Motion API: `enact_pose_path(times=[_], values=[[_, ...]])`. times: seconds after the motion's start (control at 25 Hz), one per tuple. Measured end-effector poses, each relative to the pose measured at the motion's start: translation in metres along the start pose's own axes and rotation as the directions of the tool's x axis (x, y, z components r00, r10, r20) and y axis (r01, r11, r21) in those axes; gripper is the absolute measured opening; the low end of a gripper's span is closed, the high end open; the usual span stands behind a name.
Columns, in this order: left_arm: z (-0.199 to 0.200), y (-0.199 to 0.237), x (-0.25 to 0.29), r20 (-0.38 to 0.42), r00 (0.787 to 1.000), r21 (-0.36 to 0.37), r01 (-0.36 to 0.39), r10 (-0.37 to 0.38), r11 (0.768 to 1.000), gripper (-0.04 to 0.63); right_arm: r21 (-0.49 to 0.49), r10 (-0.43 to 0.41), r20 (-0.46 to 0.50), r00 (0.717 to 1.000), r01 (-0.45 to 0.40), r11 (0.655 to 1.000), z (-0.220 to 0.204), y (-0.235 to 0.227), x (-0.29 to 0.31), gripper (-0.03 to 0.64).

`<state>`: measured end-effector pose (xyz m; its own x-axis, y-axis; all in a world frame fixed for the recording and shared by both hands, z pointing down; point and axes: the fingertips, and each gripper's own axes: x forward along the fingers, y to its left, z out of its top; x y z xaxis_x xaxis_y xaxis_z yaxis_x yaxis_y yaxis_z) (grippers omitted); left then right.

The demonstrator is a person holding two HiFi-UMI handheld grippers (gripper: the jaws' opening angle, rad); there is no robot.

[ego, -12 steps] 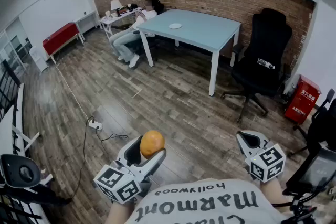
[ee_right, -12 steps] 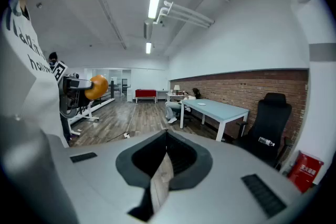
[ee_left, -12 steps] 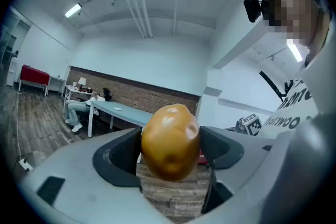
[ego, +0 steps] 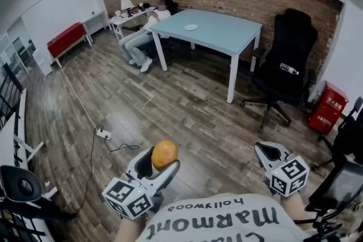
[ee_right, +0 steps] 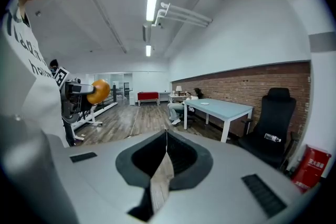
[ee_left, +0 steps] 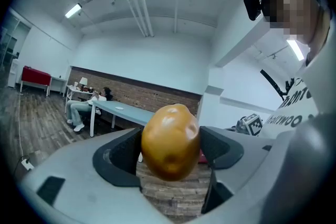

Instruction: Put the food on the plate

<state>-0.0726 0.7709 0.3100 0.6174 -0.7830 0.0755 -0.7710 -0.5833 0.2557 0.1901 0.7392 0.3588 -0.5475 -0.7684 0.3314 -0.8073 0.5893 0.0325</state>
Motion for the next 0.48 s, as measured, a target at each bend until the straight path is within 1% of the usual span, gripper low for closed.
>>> enact_pose_path(times=[0.16,0.32,0.48], values=[[0.001,0.010,0.004,-0.003,1.000,-0.004,-0.004,0.004,1.000,0.350,0.004,-0.003,-0.015,1.000,0.003,1.000,-0.001,-0.003,0.010,0.009],[-0.003,0.024,0.013,-0.008,1.000,-0.008,0.000,0.000,1.000,0.350,0.036,0.002,-0.015,1.000,-0.002,0.999,-0.002,-0.006,0.026,0.009],[-0.007,0.044,0.029,-0.018,1.000,0.010,0.014,-0.014,1.000,0.350,0.052,0.004,-0.008,1.000,-0.004,0.999,-0.002,-0.004,0.046,0.009]])
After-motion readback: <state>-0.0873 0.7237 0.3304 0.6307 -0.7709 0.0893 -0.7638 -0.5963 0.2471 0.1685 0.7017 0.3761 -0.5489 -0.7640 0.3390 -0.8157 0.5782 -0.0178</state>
